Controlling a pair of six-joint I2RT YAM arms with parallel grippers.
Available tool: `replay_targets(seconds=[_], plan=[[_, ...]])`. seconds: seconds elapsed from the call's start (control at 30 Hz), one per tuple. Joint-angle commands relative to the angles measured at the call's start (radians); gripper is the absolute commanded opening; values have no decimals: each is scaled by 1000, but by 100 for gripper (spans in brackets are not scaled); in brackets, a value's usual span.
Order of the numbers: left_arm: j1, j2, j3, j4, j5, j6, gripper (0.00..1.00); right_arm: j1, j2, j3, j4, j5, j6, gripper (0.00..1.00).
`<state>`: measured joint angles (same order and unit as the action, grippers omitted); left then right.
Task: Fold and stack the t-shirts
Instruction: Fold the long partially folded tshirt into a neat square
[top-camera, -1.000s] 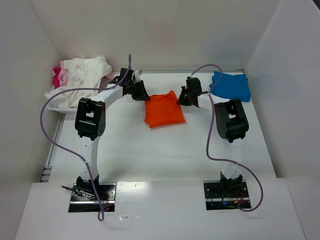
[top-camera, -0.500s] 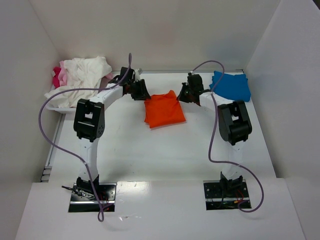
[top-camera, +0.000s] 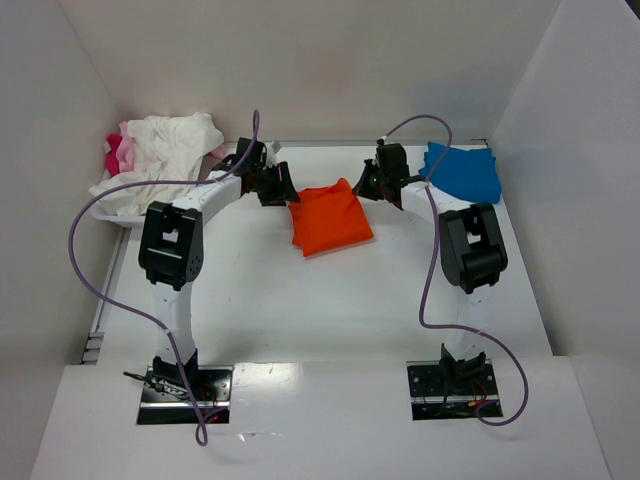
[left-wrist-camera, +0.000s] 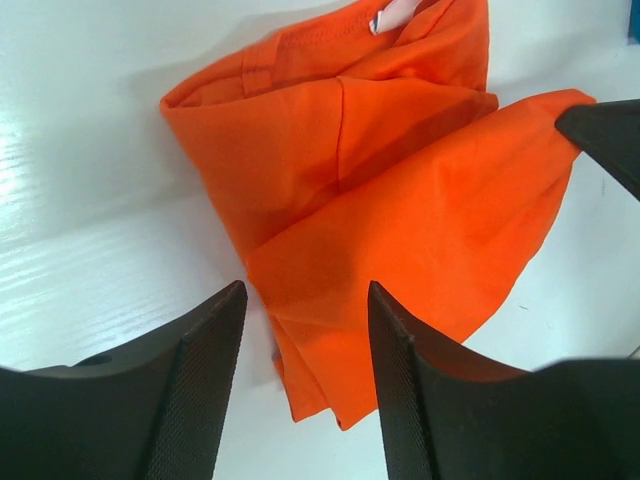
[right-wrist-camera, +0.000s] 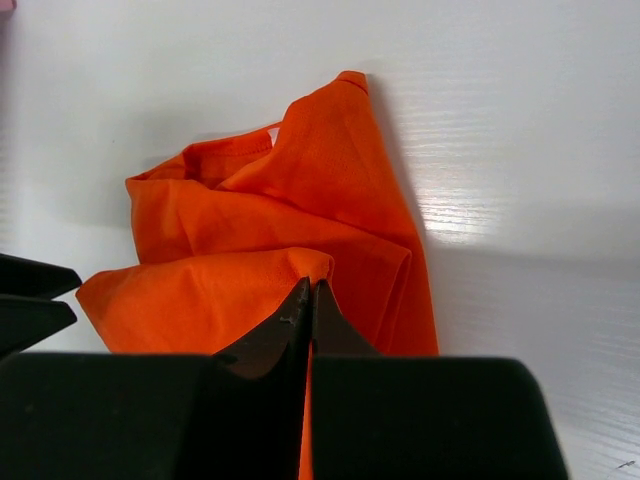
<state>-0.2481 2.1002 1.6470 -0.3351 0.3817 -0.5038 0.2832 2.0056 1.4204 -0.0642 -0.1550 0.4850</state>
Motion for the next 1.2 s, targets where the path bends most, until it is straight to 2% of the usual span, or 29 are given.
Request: replay_targets(seconds=[0.0,0.17,0.3,0.43,0.5,0.53,1.17], plan=[[1,-6,-26,33,2,-15,63,-7,-56,31,20,-11,-3,0],[1,16,-29,64,29,-24,62,-7,-56,31,20,-11,-3,0],[1,38,-29,73,40,-33,56,-7,-56,31,29,-21,-3,0],[1,47,-22,84,49,-42,32,-7,-62,31,29,-21,-3,0],[1,50,-18,84,49,-49,7,-7,-65,31,36,-27,-3,0],[1,50,-12,84,49,-53,1,-7,-65,31,40,-31,-3,0],[11,-58,51,102,-18,-71,0,-7,-122,110,49,-31,-13,0]])
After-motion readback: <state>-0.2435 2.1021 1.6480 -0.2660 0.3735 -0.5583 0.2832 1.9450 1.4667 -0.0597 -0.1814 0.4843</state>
